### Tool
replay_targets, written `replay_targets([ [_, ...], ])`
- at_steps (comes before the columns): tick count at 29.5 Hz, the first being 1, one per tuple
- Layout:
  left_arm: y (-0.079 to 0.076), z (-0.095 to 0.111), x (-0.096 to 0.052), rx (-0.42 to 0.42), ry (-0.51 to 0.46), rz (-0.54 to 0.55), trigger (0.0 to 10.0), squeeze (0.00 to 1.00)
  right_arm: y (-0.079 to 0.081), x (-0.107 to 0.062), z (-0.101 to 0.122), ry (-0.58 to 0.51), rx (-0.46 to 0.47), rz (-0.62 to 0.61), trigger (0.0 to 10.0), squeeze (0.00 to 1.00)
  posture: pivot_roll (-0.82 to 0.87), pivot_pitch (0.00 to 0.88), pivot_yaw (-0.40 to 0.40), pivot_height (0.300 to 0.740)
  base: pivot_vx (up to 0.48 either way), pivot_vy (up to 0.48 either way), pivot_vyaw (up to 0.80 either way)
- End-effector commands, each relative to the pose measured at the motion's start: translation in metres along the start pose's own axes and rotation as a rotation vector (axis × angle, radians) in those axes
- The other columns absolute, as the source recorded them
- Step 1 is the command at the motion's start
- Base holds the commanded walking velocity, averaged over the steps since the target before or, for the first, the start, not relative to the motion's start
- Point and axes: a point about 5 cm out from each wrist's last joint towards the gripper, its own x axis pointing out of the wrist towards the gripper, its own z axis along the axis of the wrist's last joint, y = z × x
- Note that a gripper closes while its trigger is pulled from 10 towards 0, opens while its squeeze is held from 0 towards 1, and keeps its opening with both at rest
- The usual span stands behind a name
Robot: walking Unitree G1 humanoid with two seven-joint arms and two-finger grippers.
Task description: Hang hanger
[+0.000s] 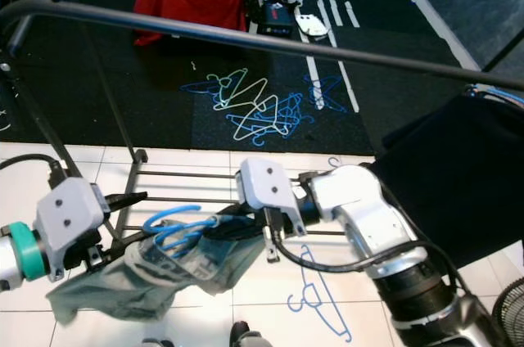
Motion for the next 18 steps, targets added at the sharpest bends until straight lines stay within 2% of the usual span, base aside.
replay_targets([
  [1, -0.007, 0.000, 0.000, -0.027, -0.005, -0.046, 10.0, 1.00, 0.003, 0.002, 0.001, -0.024, -0.007, 0.008, 10.0, 0.00, 0.04, 0.188, -0.039, 0.740, 0.000, 0.000, 0.00],
  [2, 0.003, 0.001, -0.010, -0.066, 0.012, -0.055, 10.0, 1.00, 0.004, 0.002, -0.001, -0.019, -0.006, 0.005, 10.0, 0.00, 0.05, 0.184, -0.033, 0.740, 0.000, 0.000, 0.00],
  [3, 0.003, 0.001, -0.010, -0.066, 0.012, -0.055, 10.0, 1.00, 0.004, 0.002, -0.001, -0.019, -0.006, 0.005, 10.0, 0.00, 0.05, 0.184, -0.033, 0.740, 0.000, 0.000, 0.00],
  [4, 0.020, 0.002, -0.020, -0.090, 0.035, -0.014, 10.0, 0.99, 0.005, 0.002, -0.006, -0.009, -0.003, -0.002, 10.0, 0.00, 0.06, 0.181, -0.028, 0.740, 0.000, 0.000, 0.00],
  [5, 0.020, 0.002, -0.020, -0.090, 0.035, -0.014, 10.0, 0.99, 0.005, 0.002, -0.006, -0.009, -0.003, -0.002, 10.0, 0.00, 0.06, 0.181, -0.028, 0.740, 0.000, 0.000, 0.00],
  [6, 0.034, 0.007, -0.030, -0.138, 0.030, 0.015, 10.0, 0.00, 0.007, 0.001, -0.011, 0.007, 0.002, -0.012, 10.0, 0.00, 0.06, 0.178, -0.027, 0.740, 0.000, 0.000, 0.00],
  [8, 0.034, 0.007, -0.030, -0.138, 0.030, 0.015, 10.0, 0.00, 0.007, 0.001, -0.011, 0.007, 0.002, -0.012, 10.0, 0.00, 0.06, 0.178, -0.027, 0.740, 0.000, 0.000, 0.00],
  [9, 0.040, 0.011, -0.038, -0.198, 0.018, -0.013, 10.0, 0.00, 0.009, 0.000, -0.018, 0.030, 0.006, -0.024, 10.0, 0.00, 0.06, 0.176, -0.024, 0.740, 0.000, 0.000, 0.00],
  [10, 0.038, 0.014, -0.042, -0.238, 0.004, -0.067, 10.0, 0.00, 0.009, -0.002, -0.024, 0.054, 0.008, -0.041, 10.0, 0.00, 0.06, 0.173, -0.020, 0.740, 0.000, 0.000, 0.00],
  [12, 0.038, 0.014, -0.042, -0.238, 0.004, -0.067, 10.0, 0.00, 0.009, -0.002, -0.024, 0.054, 0.008, -0.041, 10.0, 0.00, 0.06, 0.173, -0.020, 0.740, 0.000, 0.000, 0.00],
  [13, 0.034, 0.016, -0.043, -0.279, -0.001, -0.121, 10.0, 0.00, 0.009, -0.003, -0.029, 0.074, 0.015, -0.062, 10.0, 0.00, 0.06, 0.172, -0.019, 0.740, 0.000, 0.000, 0.00],
  [18, 0.031, 0.013, -0.036, -0.354, 0.008, -0.130, 10.0, 0.00, 0.004, -0.006, -0.035, 0.102, 0.017, -0.116, 10.0, 0.00, 0.05, 0.162, -0.012, 0.740, 0.000, 0.000, 0.00],
])
